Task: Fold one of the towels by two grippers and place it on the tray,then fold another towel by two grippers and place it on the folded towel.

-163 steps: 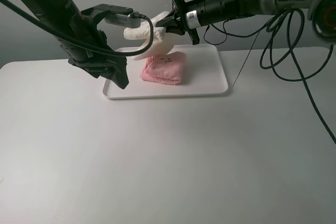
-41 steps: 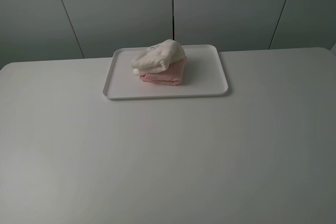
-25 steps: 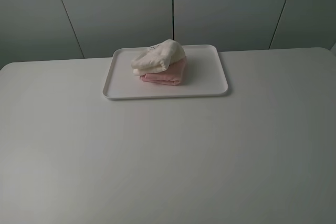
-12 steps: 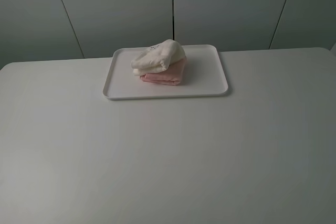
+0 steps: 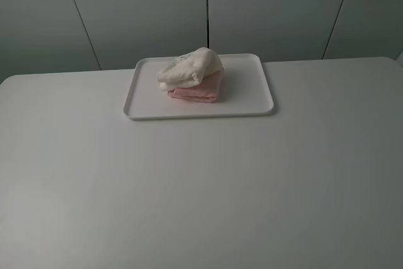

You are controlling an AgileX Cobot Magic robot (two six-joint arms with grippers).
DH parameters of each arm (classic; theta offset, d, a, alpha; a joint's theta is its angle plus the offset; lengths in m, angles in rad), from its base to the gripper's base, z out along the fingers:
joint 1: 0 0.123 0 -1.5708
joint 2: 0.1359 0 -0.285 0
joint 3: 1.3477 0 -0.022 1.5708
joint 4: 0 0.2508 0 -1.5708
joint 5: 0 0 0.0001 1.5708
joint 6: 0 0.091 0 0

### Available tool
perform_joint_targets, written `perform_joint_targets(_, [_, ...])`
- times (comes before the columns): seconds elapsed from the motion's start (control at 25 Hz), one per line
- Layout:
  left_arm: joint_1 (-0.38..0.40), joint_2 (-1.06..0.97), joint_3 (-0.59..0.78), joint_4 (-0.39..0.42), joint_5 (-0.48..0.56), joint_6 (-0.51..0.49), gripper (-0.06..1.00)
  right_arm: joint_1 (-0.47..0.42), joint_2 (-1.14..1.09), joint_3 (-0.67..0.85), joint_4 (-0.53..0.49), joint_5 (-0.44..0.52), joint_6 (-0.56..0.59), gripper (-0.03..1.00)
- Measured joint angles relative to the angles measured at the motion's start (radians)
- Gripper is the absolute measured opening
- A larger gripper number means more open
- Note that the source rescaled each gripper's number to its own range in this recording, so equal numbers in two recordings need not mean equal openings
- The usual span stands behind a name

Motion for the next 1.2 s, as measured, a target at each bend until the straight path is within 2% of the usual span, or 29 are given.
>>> perform_joint_targets(0.32, [0.000,0.000,0.000,0.000,0.000,0.000,0.99,0.076,0.000,0.000,0.000,0.000,-0.016,1.00])
perform_joint_targets(1.2, [0.000,0.000,0.000,-0.022,0.000,0.043,0.99,0.077,0.000,0.000,0.000,0.000,-0.016,1.00])
